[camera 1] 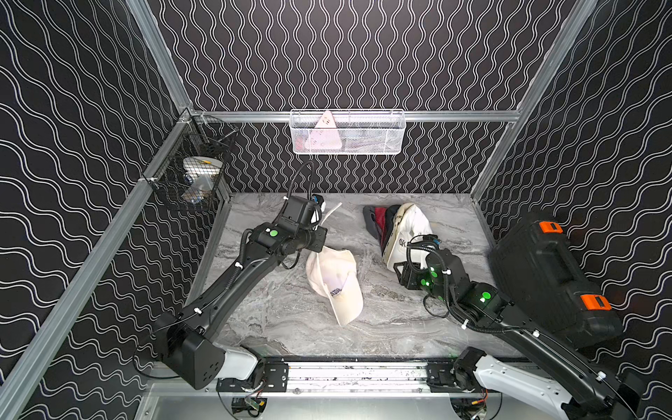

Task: Open the adjustable buckle of the baseball cap
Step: Place the baseball cap at the center of the board.

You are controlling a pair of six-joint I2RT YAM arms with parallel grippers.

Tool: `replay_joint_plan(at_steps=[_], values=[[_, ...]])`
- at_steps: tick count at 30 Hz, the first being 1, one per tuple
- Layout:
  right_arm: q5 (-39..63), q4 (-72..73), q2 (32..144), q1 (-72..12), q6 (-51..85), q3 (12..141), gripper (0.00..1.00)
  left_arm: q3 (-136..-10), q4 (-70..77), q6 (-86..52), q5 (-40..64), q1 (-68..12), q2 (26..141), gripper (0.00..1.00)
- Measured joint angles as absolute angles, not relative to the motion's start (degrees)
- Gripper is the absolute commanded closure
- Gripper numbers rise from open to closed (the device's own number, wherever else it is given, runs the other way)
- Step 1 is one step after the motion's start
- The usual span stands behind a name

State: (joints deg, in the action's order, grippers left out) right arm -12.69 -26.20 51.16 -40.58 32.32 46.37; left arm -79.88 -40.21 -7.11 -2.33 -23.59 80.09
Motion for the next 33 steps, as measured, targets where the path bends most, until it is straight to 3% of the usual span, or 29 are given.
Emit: replay_joint_plan(at_steps=[33], values=[[-16.75,-17.52,45.04,-32.99,26.06,27.9,0.33,-84.62,-34.28,-13.63,4.82,5.76,90.76,1.0]])
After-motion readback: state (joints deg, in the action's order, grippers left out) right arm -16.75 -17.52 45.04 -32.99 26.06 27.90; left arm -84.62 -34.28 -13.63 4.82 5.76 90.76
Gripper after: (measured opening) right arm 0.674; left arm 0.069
